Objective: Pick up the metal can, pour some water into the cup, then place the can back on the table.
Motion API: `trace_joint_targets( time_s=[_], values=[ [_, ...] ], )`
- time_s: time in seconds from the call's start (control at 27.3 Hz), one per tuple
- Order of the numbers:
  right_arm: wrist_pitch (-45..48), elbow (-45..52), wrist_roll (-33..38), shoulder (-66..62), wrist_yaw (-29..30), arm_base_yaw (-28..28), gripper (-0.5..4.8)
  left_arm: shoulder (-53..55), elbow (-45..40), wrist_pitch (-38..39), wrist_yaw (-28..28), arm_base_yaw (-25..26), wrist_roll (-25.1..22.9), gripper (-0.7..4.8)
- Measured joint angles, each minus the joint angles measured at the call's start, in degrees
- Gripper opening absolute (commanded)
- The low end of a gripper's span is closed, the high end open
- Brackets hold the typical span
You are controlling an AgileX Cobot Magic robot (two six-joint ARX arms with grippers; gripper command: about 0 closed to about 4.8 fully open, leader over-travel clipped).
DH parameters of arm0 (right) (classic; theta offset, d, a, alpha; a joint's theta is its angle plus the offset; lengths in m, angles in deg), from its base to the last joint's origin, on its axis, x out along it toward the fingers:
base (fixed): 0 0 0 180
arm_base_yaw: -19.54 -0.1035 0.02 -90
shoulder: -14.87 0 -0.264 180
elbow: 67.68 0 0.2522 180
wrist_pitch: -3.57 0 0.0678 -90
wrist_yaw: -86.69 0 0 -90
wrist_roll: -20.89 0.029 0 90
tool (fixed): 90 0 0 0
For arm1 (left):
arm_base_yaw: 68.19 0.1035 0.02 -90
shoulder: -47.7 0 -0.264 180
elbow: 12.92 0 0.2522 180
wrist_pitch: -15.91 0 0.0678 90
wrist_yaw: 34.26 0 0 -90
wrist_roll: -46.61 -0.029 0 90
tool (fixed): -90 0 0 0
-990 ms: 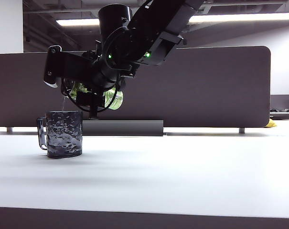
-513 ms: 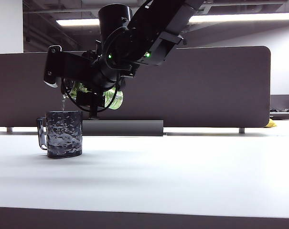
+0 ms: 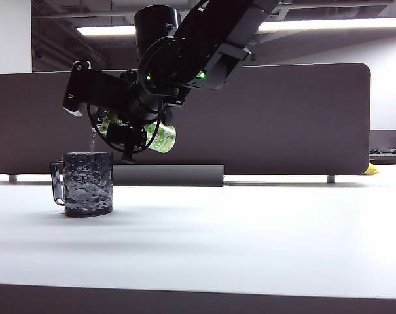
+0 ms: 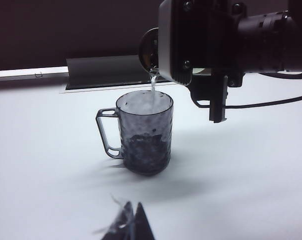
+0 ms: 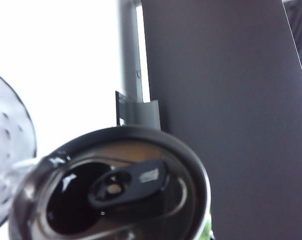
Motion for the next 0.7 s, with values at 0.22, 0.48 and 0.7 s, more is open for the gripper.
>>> trace_joint_targets(
  time_s=[0.22, 0.48, 0.7],
  values=[
    [3.15, -0.02, 8.87, 0.13, -1.7, -0.81, 2.65, 0.0, 0.0, 0.02, 0.02, 0.0, 0.0, -0.05],
    [3.06, -0.02, 21.16, 0.52, -4.85, -1.53, 2.64, -0.02, 0.0, 0.0, 0.02, -0.13, 0.0, -0.05],
    [1.86, -0.02, 40.22, 3.21, -7.69, -1.33, 2.64, -0.02, 0.0, 0.0, -0.02, -5.75, 0.0, -0.05]
  ],
)
